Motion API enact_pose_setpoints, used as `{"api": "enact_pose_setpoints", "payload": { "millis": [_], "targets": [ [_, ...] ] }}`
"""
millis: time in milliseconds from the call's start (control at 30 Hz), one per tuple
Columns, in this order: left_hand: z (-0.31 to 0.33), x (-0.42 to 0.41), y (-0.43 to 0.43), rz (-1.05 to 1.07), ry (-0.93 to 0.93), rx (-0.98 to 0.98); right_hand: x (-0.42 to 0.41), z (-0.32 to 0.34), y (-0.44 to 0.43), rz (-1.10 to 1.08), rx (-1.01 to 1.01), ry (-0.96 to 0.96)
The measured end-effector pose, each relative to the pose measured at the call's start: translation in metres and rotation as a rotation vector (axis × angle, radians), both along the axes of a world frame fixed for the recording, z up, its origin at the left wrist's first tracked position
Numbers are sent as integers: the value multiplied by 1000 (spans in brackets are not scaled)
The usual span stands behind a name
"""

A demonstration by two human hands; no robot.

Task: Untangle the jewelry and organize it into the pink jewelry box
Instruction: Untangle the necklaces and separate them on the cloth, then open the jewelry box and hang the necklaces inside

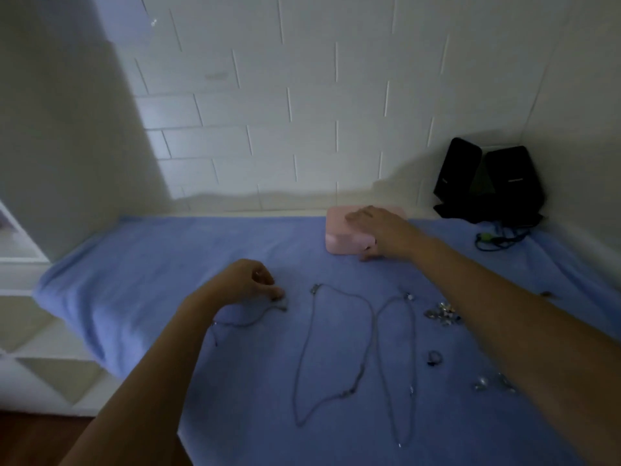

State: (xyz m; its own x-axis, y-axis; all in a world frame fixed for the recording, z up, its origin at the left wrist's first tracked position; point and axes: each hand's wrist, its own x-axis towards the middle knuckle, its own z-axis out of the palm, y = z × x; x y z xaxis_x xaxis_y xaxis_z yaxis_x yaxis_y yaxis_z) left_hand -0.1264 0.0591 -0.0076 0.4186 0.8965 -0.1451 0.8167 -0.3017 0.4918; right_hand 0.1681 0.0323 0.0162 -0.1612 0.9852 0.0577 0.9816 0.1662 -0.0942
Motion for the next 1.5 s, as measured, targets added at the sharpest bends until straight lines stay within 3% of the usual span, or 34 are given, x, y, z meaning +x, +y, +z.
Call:
{"api": "enact_pose_setpoints", "payload": {
  "millis": [100,233,333,467,633,800,900,1100,1500],
  "targets": [
    [5,-8,4,-61,13,-63,4,-11,5,61,49,-7],
    [6,-4,10,4,-135,-111,4,-12,9,72,11,-186],
    [7,12,20,7,-233,-37,-5,-2,15,57,-19,-354],
    [13,46,32,-74,-249,28,-17,3,19,62,-9,-432],
    [8,94,43,-165,-170,23,-21,10,17,82,-17,-442],
    [1,132,50,-162,-257,-27,-33,-5,16,20,66,-444],
    [-9,132,63,-147,-404,-43,-40,-18,17,-49,95,-485],
    [-19,128,68,-189,-511,-32,-31,-6,26,13,40,-343],
    [-27,126,71,-200,-553,-40,-37,0,26,15,-31,-481]
  ]
}}
